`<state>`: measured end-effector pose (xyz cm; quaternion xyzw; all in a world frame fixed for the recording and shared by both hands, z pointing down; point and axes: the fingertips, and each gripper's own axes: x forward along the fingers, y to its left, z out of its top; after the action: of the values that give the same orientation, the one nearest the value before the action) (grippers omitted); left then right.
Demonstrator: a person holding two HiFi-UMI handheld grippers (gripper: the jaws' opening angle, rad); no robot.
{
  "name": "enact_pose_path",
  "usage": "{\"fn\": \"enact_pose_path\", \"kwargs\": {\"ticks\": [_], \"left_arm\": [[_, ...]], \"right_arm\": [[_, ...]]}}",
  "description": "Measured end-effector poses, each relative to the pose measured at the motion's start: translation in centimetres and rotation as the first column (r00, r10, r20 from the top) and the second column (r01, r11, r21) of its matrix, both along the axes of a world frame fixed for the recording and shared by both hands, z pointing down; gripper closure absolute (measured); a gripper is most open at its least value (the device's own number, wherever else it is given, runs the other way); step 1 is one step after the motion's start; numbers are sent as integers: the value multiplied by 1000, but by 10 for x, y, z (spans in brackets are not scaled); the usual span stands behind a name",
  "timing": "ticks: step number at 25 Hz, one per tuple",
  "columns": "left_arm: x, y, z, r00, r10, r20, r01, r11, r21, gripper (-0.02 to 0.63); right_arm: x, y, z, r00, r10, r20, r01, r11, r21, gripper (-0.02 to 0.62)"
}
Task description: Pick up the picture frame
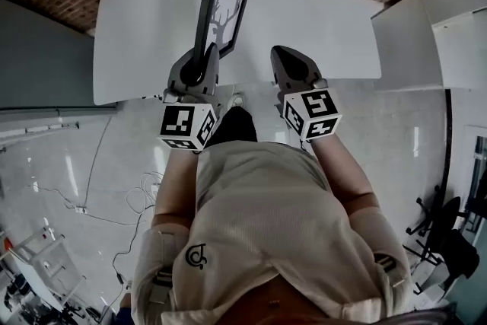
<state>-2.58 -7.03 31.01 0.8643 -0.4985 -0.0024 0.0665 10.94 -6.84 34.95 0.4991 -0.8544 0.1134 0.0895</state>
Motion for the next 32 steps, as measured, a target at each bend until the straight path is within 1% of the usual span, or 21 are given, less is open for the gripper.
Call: {"fn": "enact_pose_path", "kwargs": {"ticks": [3, 8, 12, 18, 23, 32], "left_arm": [[0, 1, -13, 999, -20, 41, 18, 998, 57, 577], [-9, 2, -31, 992, -75, 102, 60, 988, 144, 578], [-14, 3, -42, 989, -102, 111, 81, 981, 174, 578], [-20, 2, -47, 986, -123, 110, 100, 977, 190, 578], [-25, 2, -44, 985, -133, 107, 112, 976, 185, 578], [-34, 5, -44, 985, -147, 86, 129, 975, 182, 578]], "right_arm": [[0, 1, -9, 1000, -3, 1, 3, 1000, 29, 588], [0, 1, -22, 1000, 2, -2, -2, 996, 94, 588], [3, 5, -32, 1000, 5, 1, -5, 990, 141, 588], [5, 2, -36, 1000, 12, -23, -7, 985, 175, 589], [4, 5, -44, 1000, 17, 1, -17, 976, 218, 591], [-2, 6, -46, 1000, 6, 8, -8, 978, 210, 591]]}}
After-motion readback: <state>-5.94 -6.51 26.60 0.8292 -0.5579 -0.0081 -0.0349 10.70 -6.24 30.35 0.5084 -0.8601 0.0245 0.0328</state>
